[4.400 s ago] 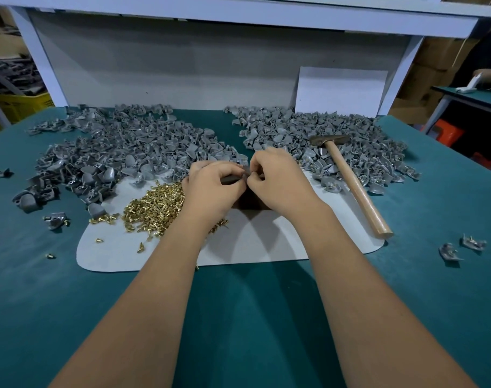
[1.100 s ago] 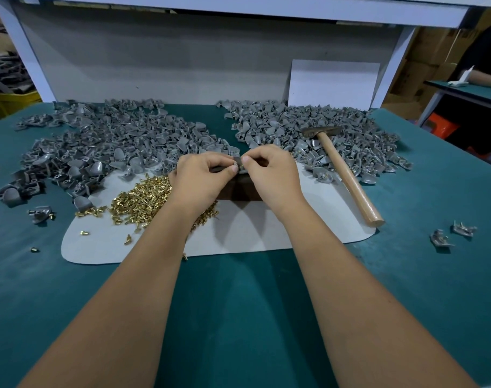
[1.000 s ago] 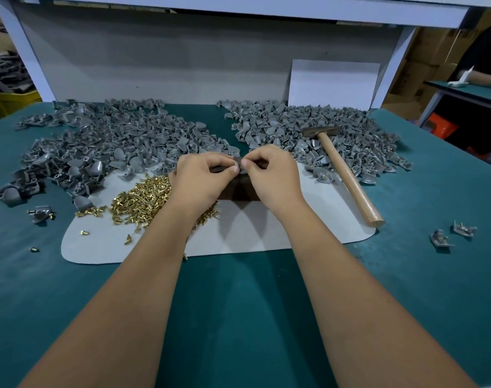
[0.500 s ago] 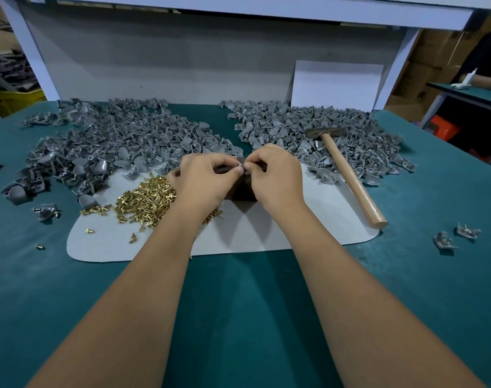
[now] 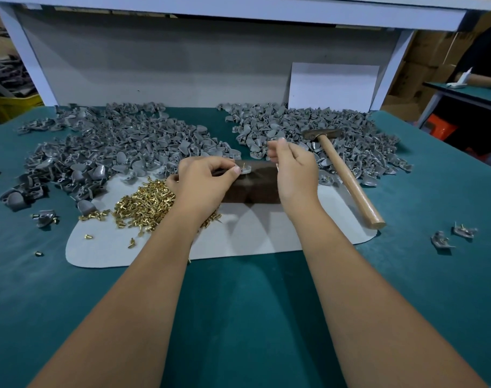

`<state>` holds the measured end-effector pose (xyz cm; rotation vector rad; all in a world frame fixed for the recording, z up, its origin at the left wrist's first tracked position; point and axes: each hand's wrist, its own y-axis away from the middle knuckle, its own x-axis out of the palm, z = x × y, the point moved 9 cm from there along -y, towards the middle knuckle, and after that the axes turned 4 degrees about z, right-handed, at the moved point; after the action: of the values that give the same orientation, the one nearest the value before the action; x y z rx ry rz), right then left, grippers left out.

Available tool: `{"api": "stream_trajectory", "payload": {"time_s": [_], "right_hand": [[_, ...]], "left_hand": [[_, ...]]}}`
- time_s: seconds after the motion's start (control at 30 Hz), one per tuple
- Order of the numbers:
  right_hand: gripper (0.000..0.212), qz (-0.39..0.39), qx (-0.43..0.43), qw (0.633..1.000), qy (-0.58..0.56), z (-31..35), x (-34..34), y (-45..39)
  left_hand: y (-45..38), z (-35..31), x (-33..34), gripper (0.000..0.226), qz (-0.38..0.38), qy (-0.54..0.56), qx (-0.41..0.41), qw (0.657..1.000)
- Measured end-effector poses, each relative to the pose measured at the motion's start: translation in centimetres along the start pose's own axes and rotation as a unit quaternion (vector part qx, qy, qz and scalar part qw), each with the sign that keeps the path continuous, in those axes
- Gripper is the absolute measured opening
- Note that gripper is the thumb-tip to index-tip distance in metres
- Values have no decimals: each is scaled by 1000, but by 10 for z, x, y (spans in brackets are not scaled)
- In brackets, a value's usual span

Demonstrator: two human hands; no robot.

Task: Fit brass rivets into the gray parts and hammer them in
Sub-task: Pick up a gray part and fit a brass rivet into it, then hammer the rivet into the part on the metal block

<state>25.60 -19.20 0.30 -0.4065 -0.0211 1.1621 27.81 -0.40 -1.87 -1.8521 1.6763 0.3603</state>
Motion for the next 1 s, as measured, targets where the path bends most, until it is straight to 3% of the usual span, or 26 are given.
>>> {"api": "stream_trajectory", "payload": {"time_s": [0.1,0.17,0.3,0.4,0.63,0.87,1.0], "right_hand": [[26,-83,-33,978,186,6,-33,-8],[27,-130,-37,937,322,6,-58,-13],[34,-134,91,861,482,-24,-94,-17],[36,-104,150,851,492,-40,-99,-16],[30,-116,158,850,489,-44,-100,-17],[34,-149,112,835,518,-24,-101,-19],[38,-150,75,852,496,-4,-97,-19]], "left_hand": [[1,0,1,5,1,0,-1,1000],[2,-1,1,5,0,-8,-2,1000],[4,-3,0,6,-5,-15,-5,1000],[4,-3,0,9,-9,-20,-7,1000],[7,-3,5,20,-39,-16,1,999],[5,-3,4,24,-49,-15,12,999],[6,-5,-2,22,-72,-14,18,997]]}}
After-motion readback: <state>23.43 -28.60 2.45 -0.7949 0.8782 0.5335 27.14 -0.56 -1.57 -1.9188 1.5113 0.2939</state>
